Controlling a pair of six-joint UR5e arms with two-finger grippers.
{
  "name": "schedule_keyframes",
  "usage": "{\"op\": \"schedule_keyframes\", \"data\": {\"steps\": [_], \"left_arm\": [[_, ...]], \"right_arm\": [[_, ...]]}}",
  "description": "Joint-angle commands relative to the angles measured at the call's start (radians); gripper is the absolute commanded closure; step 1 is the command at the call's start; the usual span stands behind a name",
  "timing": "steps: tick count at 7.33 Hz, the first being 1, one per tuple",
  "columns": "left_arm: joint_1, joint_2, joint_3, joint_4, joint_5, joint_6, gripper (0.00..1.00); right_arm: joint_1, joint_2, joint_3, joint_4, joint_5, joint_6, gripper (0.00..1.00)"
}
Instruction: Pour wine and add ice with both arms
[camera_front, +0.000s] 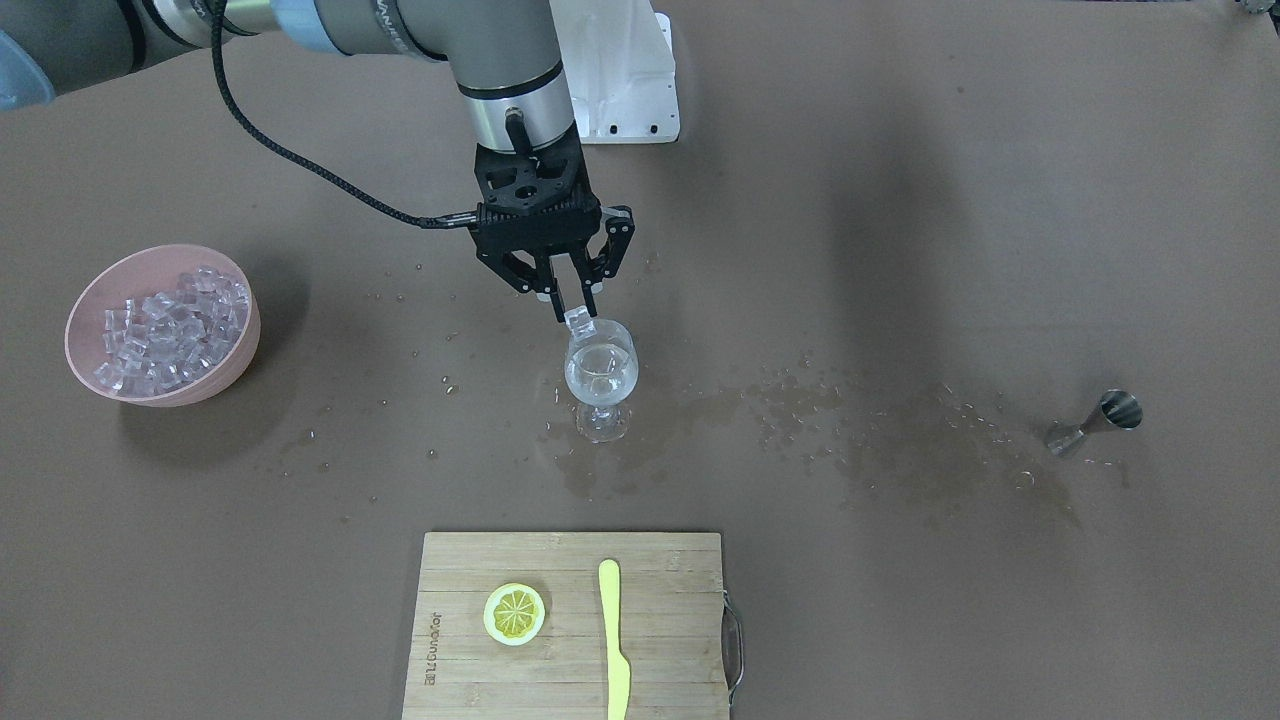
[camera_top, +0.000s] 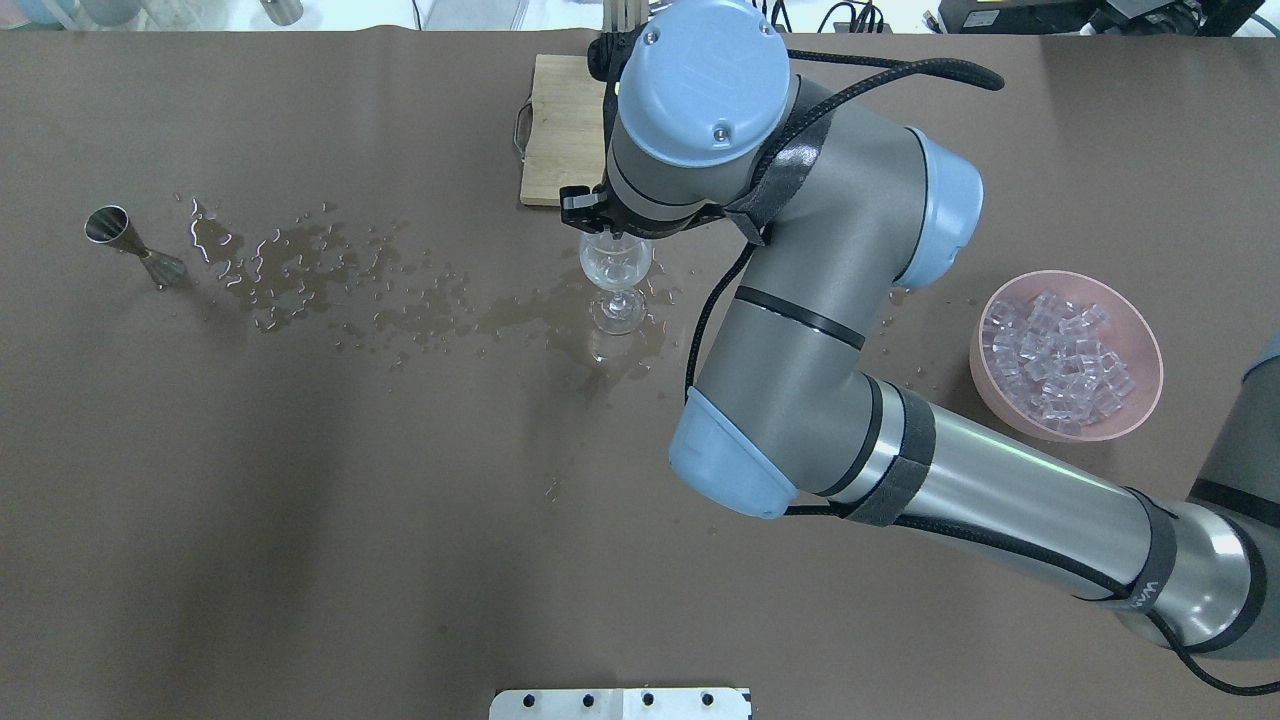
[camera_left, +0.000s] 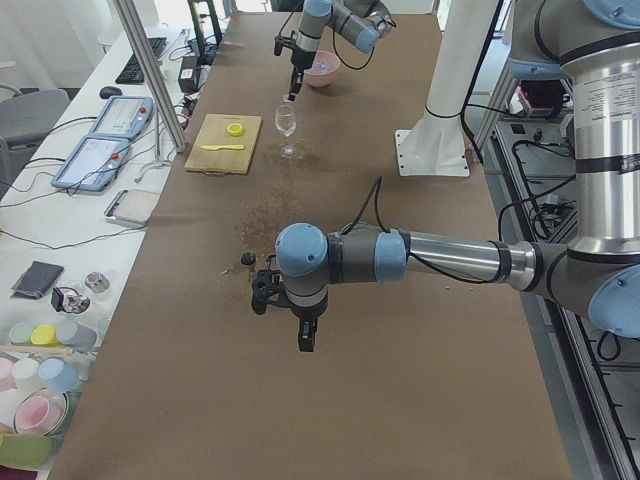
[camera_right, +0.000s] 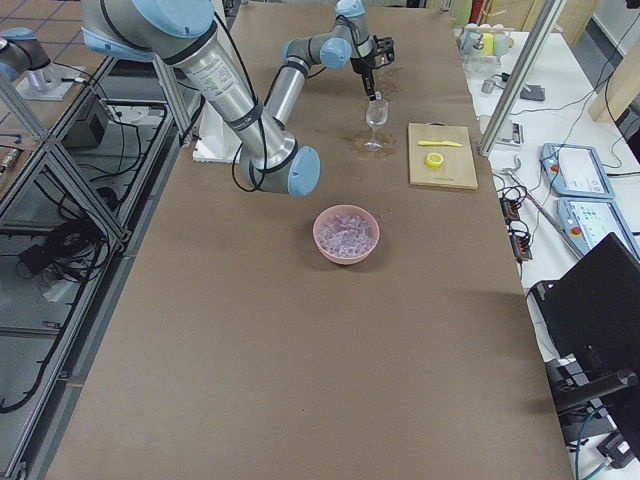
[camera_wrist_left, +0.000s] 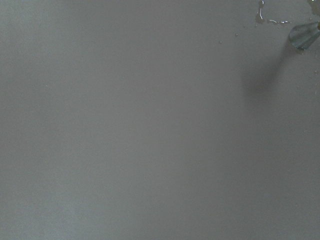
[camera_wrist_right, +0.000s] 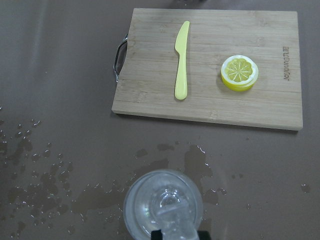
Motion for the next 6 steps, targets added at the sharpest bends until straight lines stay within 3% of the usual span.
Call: {"op": "schedule_keyframes", "data": {"steps": [1, 3, 6], "left_arm": [[0.0, 0.0, 0.002, 0.0, 0.0, 0.0, 0.02], [0.0, 0.0, 0.002, 0.0, 0.0, 0.0, 0.02], [0.0, 0.0, 0.002, 0.0, 0.0, 0.0, 0.02]], "right_arm": [[-0.007, 0.005, -0.001, -0.009, -0.003, 0.0, 1.0], [-0.009, 0.017, -0.019, -0.009, -0.001, -0.002, 0.86], [-0.009, 0.045, -0.052, -0.01, -0.001, -0.003, 0.86]]}}
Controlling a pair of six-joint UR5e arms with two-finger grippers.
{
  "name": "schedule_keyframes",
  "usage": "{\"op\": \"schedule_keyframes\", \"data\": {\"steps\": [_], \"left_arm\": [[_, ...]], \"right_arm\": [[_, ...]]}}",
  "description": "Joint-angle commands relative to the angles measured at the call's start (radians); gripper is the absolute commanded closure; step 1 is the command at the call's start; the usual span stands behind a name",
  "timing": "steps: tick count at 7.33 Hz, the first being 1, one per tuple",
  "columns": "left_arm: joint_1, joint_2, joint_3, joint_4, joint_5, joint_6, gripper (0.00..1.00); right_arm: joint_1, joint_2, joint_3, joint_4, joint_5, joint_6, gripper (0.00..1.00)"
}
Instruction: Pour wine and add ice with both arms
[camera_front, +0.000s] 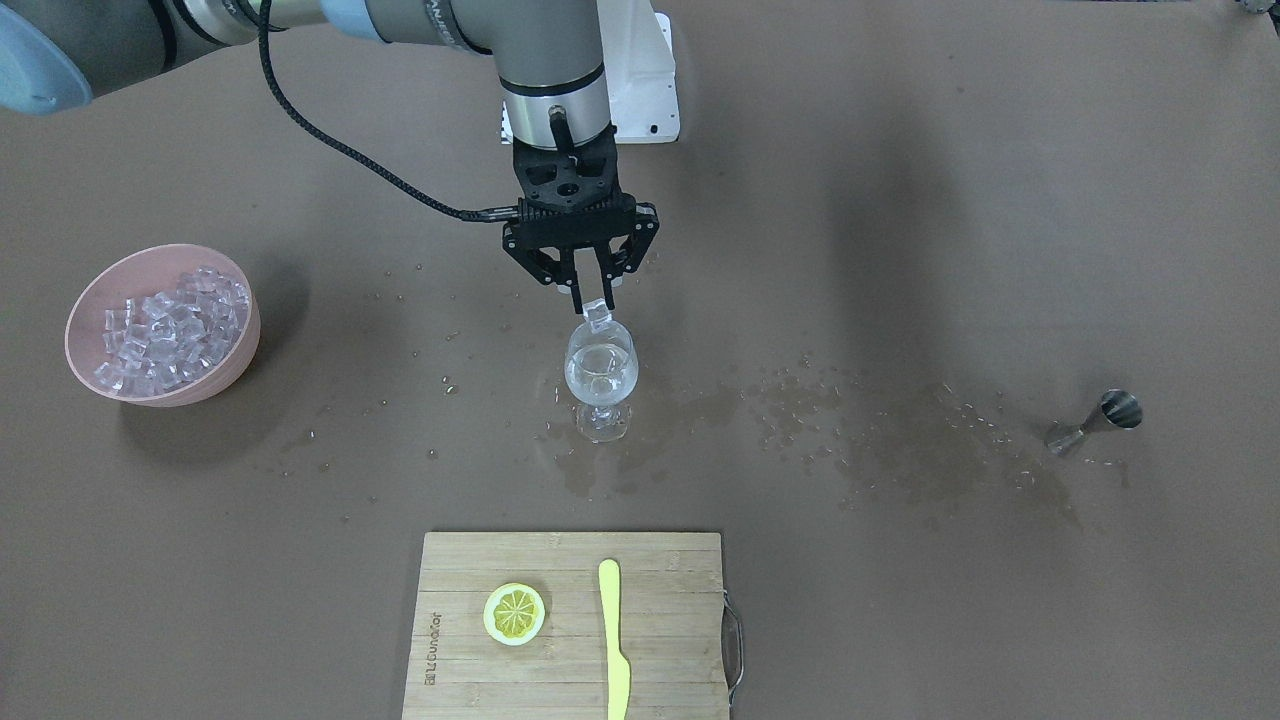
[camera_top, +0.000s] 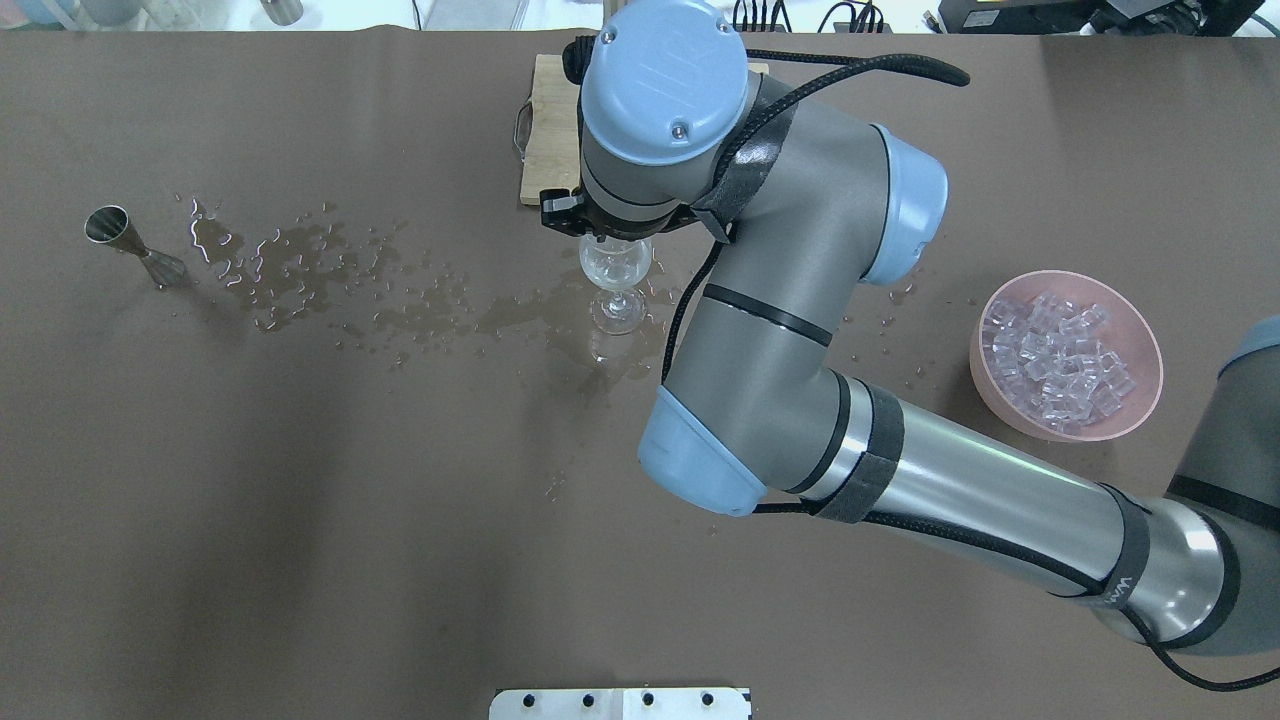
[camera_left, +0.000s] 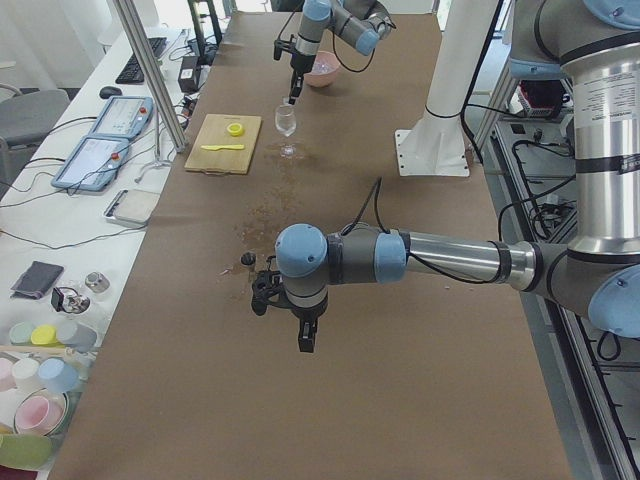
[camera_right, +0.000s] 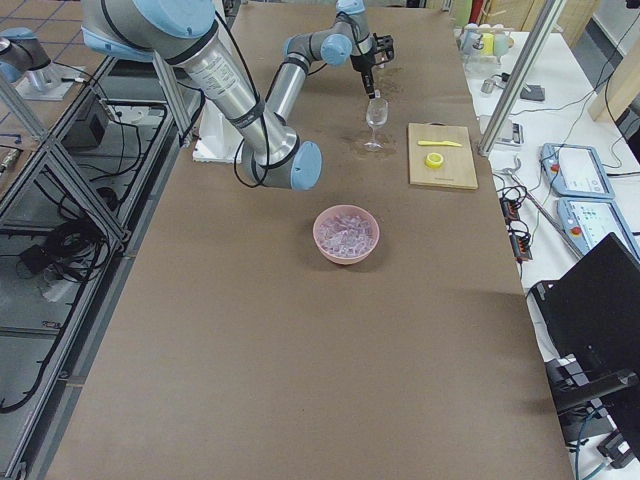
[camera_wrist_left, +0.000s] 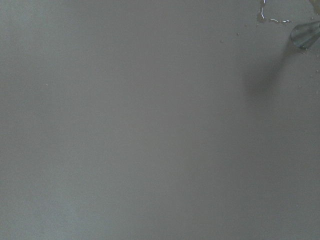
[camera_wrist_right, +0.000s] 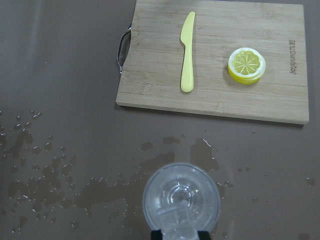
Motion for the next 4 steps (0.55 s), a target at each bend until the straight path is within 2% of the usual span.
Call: {"op": "schedule_keyframes", "data": {"steps": [1, 2, 3, 4], "left_arm": [[0.0, 0.0, 0.0, 0.0, 0.0, 0.0, 0.02], [0.0, 0.0, 0.0, 0.0, 0.0, 0.0, 0.02], [0.0, 0.002, 0.0, 0.0, 0.0, 0.0, 0.02], [0.0, 0.0, 0.0, 0.0, 0.0, 0.0, 0.02]], "right_arm": [[0.0, 0.002, -0.007, -0.004, 0.0, -0.001, 0.86], [0.0, 0.003, -0.007, -0.004, 0.0, -0.002, 0.73], [0.0, 0.003, -0.007, -0.004, 0.0, -0.001, 0.44], [0.001, 0.003, -0.006, -0.004, 0.0, -0.001, 0.19]]}}
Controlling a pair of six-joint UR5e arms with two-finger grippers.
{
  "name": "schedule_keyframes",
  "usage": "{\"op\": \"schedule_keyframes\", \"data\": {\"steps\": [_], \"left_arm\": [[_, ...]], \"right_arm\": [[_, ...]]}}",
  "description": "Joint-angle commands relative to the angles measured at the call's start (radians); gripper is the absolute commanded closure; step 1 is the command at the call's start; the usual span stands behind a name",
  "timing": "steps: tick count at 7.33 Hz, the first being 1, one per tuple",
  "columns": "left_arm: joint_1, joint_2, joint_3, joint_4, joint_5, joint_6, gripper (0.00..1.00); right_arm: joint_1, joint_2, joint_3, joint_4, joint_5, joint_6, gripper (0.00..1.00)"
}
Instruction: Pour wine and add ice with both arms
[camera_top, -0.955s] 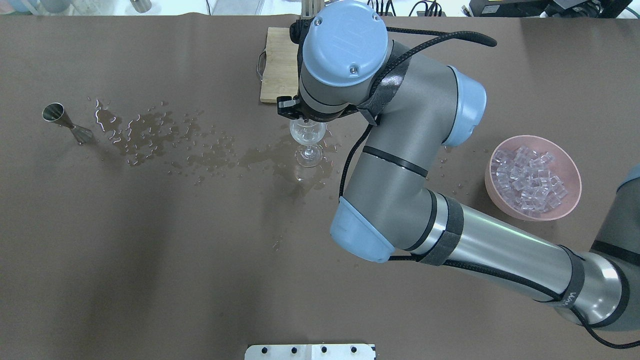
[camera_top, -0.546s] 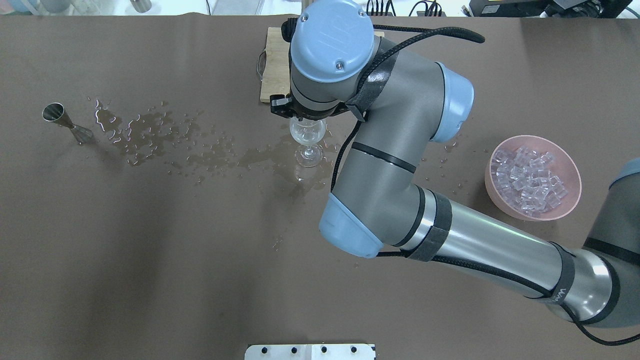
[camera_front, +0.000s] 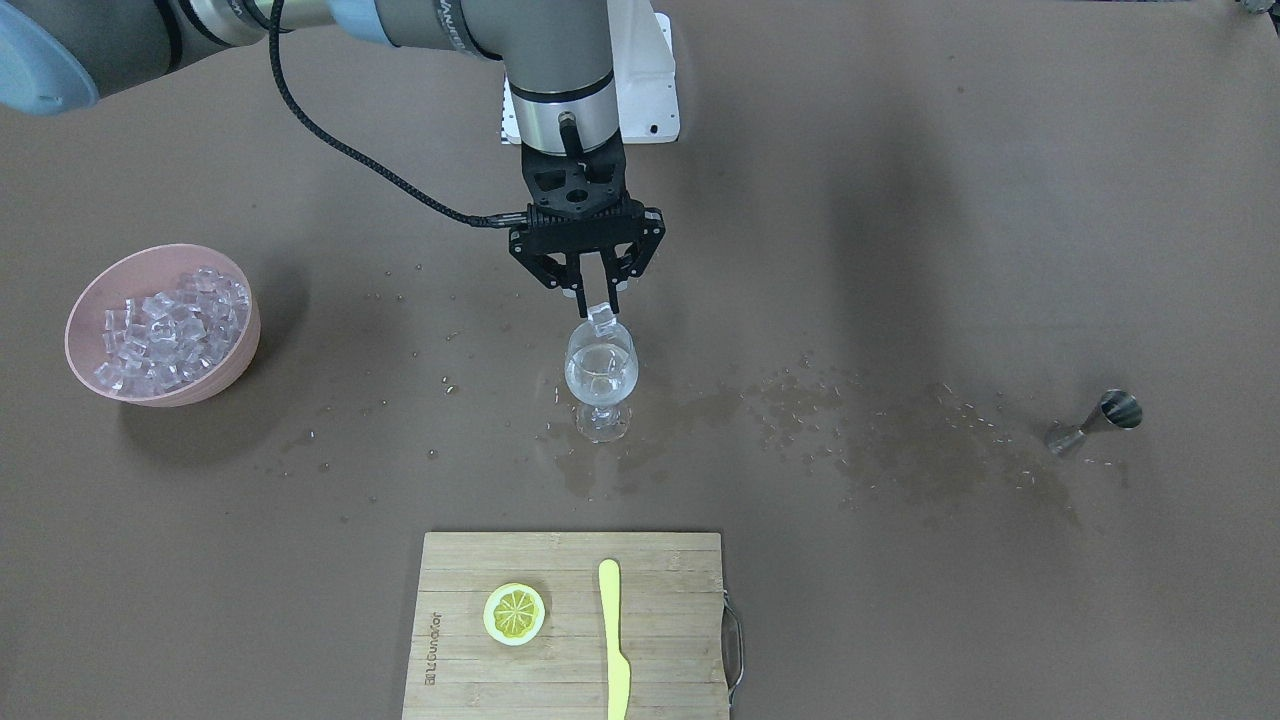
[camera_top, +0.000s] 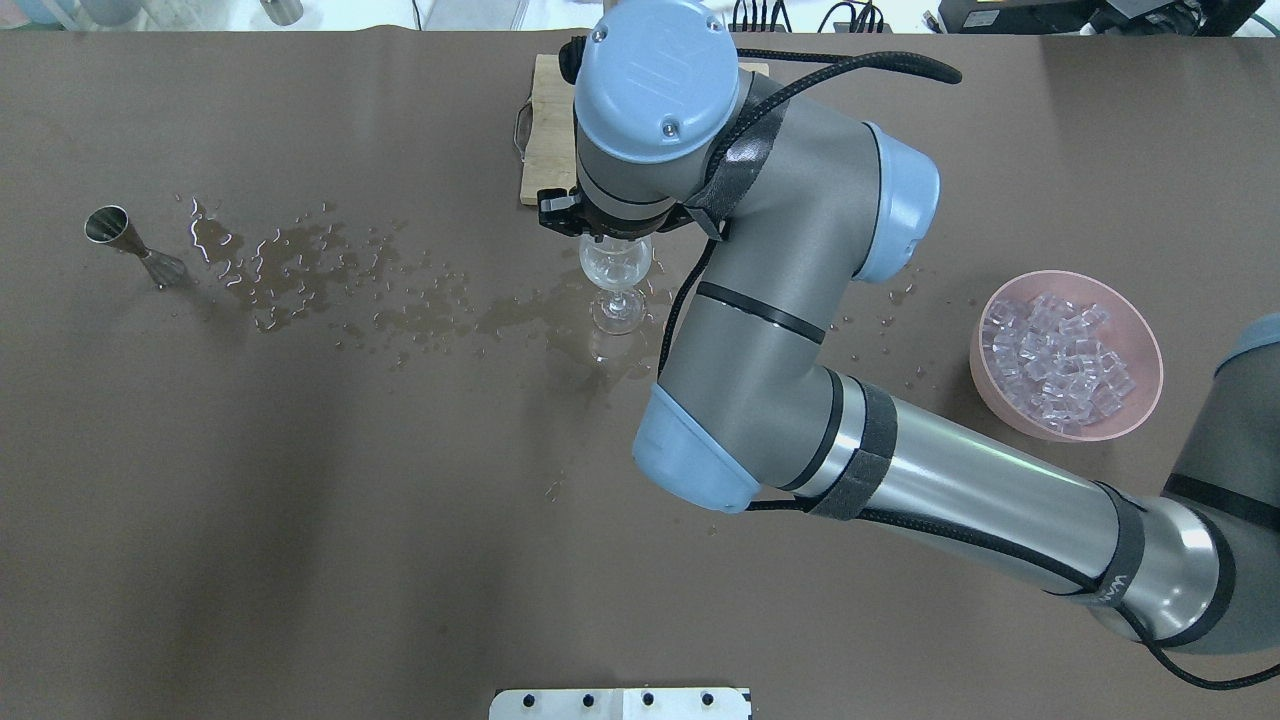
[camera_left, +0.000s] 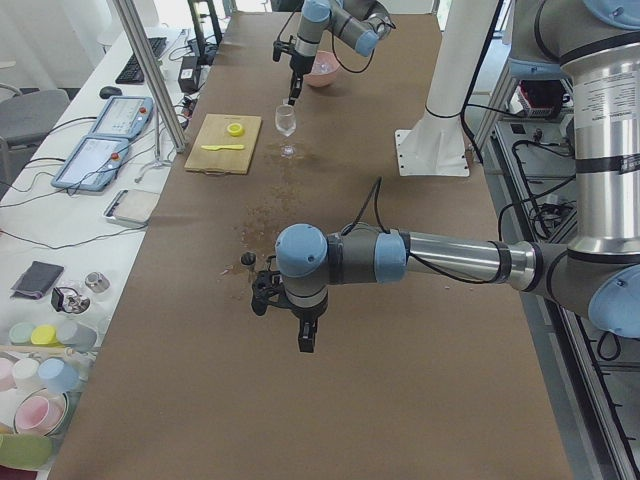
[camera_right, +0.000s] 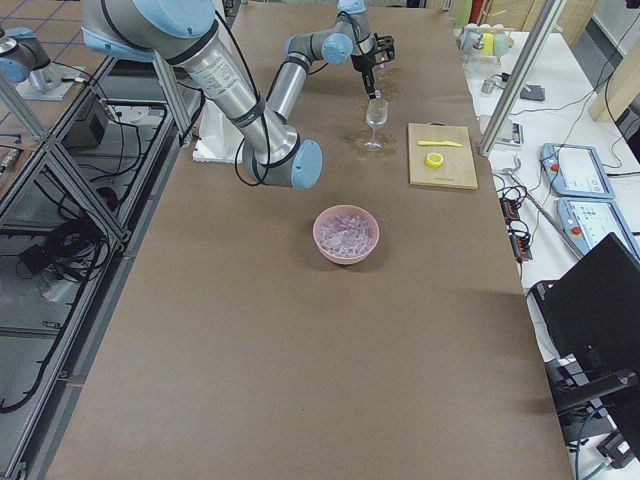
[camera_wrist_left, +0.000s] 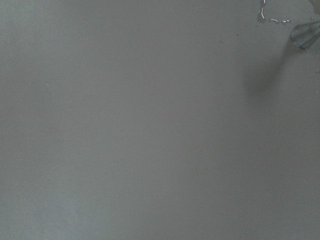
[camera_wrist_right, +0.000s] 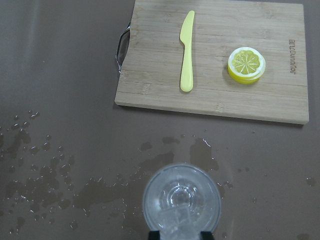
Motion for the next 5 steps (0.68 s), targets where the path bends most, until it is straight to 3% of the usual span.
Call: {"op": "schedule_keyframes", "data": {"steps": [1, 3, 5], "left_arm": [[0.0, -0.001, -0.003, 0.0, 0.0, 0.0, 0.02], [0.0, -0.001, -0.003, 0.0, 0.0, 0.0, 0.02], [0.0, -0.001, -0.003, 0.0, 0.0, 0.0, 0.02]], "right_arm": [[0.001, 0.0, 0.001, 0.0, 0.002, -0.001, 0.09], [0.003, -0.001, 0.009, 0.0, 0.002, -0.01, 0.01], [0.027, -0.012, 0.016, 0.001, 0.014, -0.039, 0.01]]}}
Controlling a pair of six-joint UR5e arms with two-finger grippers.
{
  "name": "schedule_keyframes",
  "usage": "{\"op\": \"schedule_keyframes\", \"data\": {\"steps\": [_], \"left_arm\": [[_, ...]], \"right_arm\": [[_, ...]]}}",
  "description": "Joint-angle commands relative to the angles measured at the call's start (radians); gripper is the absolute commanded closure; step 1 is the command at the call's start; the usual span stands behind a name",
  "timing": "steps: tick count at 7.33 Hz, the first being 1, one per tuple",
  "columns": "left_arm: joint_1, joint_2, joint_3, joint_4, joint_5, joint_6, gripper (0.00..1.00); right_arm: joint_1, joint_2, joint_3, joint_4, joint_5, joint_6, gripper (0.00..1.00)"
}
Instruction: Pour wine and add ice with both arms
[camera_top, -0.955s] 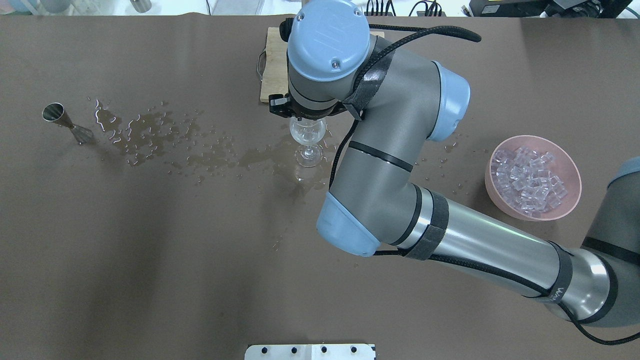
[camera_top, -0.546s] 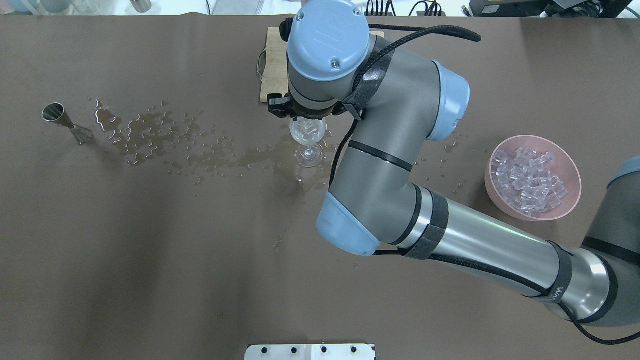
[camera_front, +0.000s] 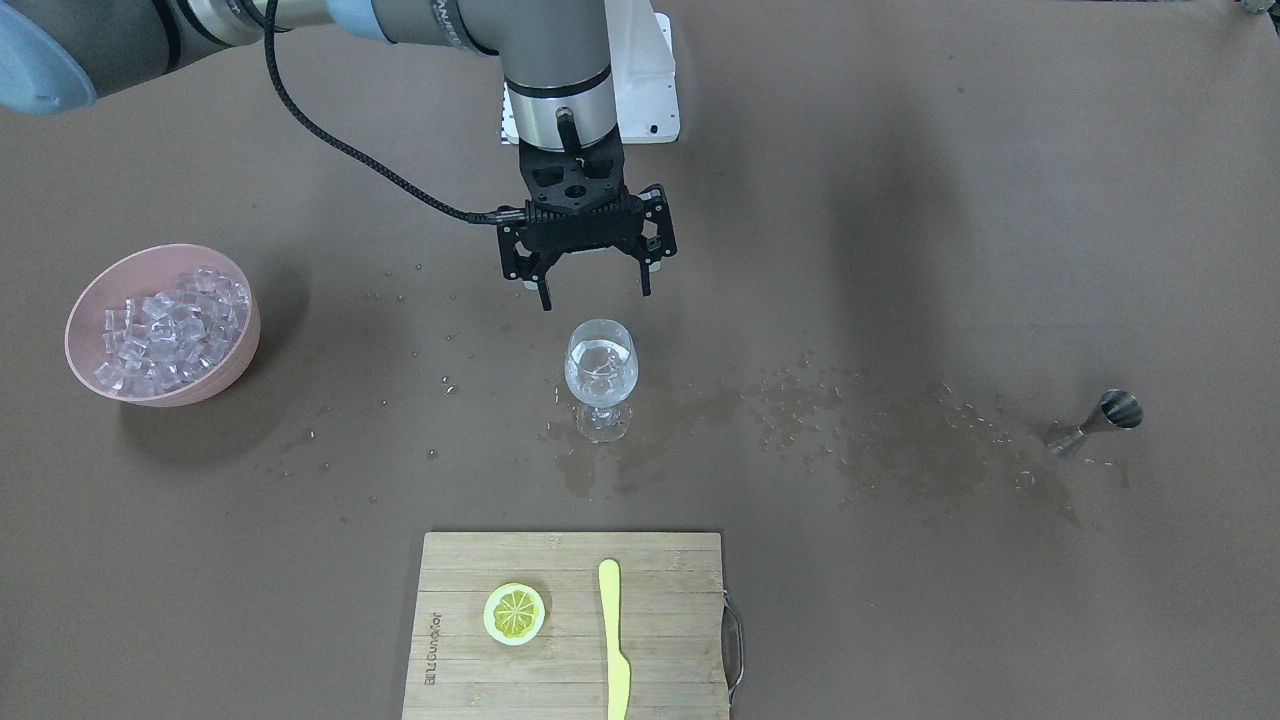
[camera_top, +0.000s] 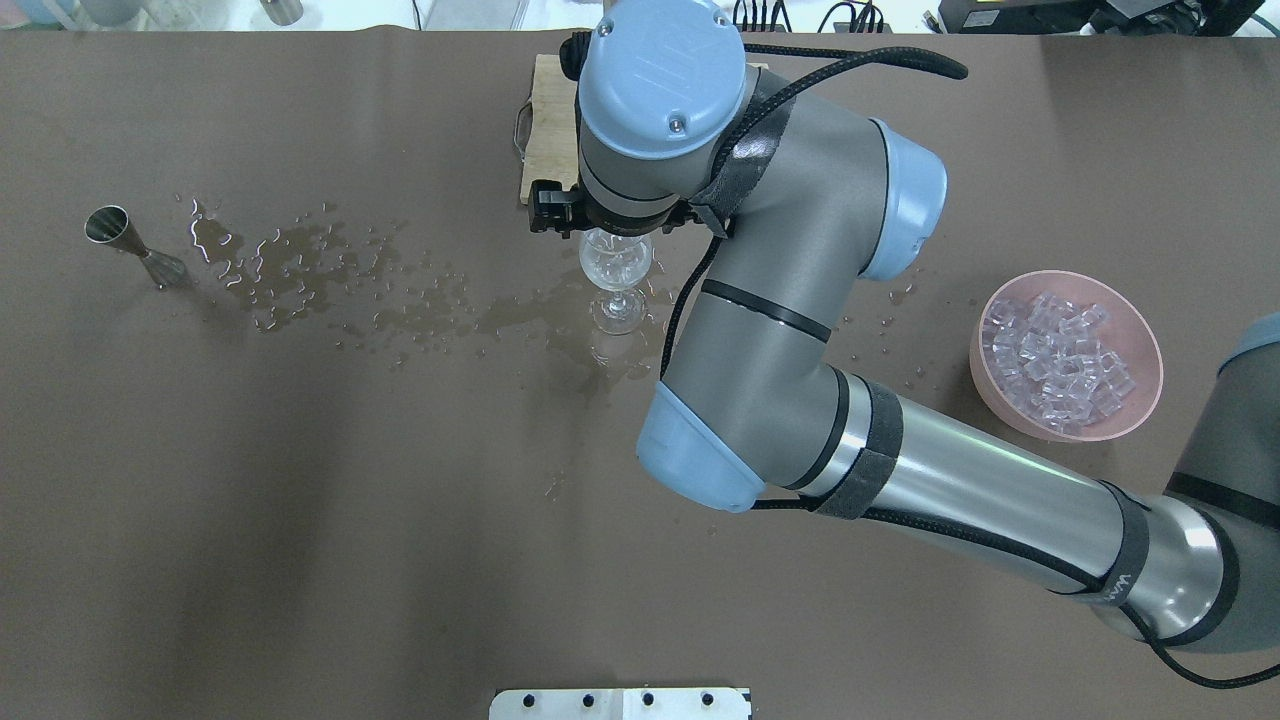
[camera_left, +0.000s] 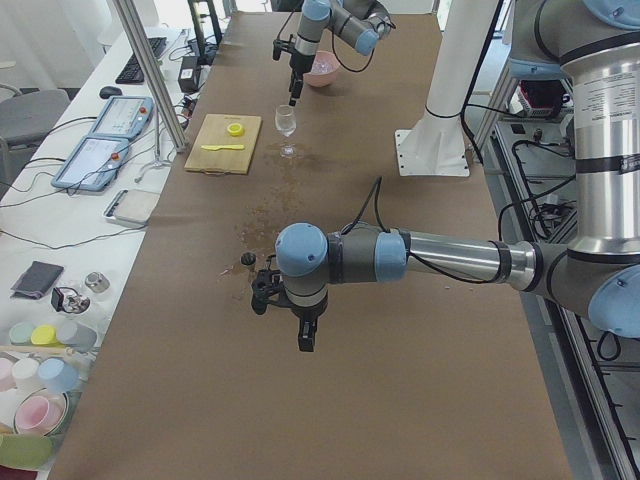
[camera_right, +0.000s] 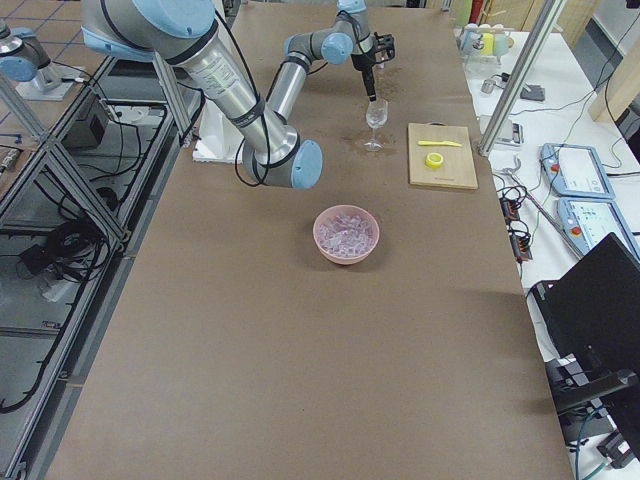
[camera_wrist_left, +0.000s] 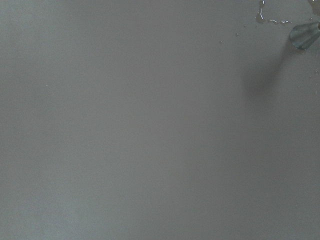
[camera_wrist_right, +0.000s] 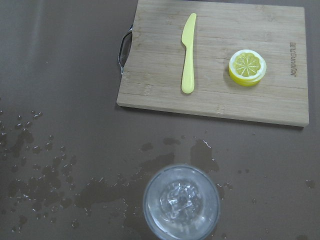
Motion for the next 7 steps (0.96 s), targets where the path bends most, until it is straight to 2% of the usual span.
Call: {"op": "schedule_keyframes", "data": {"steps": [1, 2, 4, 5, 7], "left_arm": [[0.0, 0.0, -0.002, 0.002, 0.0, -0.002, 0.02], [0.0, -0.009, -0.003, 0.003, 0.011, -0.002, 0.02], [0.0, -0.006, 0.0, -0.014, 0.012, 0.002, 0.02], [0.0, 0.007, 0.017, -0.082, 0.015, 0.002, 0.02], [-0.005, 0.037, 0.035, -0.164, 0.026, 0.0, 0.02]], "right_arm": [[0.059, -0.028, 0.008, 0.0, 0.055, -0.076, 0.01], [0.137, -0.089, 0.027, 0.018, 0.124, -0.131, 0.01], [0.336, -0.273, 0.098, 0.033, 0.347, -0.36, 0.01], [0.429, -0.347, 0.097, 0.033, 0.454, -0.495, 0.01], [0.542, -0.462, 0.095, 0.033, 0.542, -0.598, 0.0]]}}
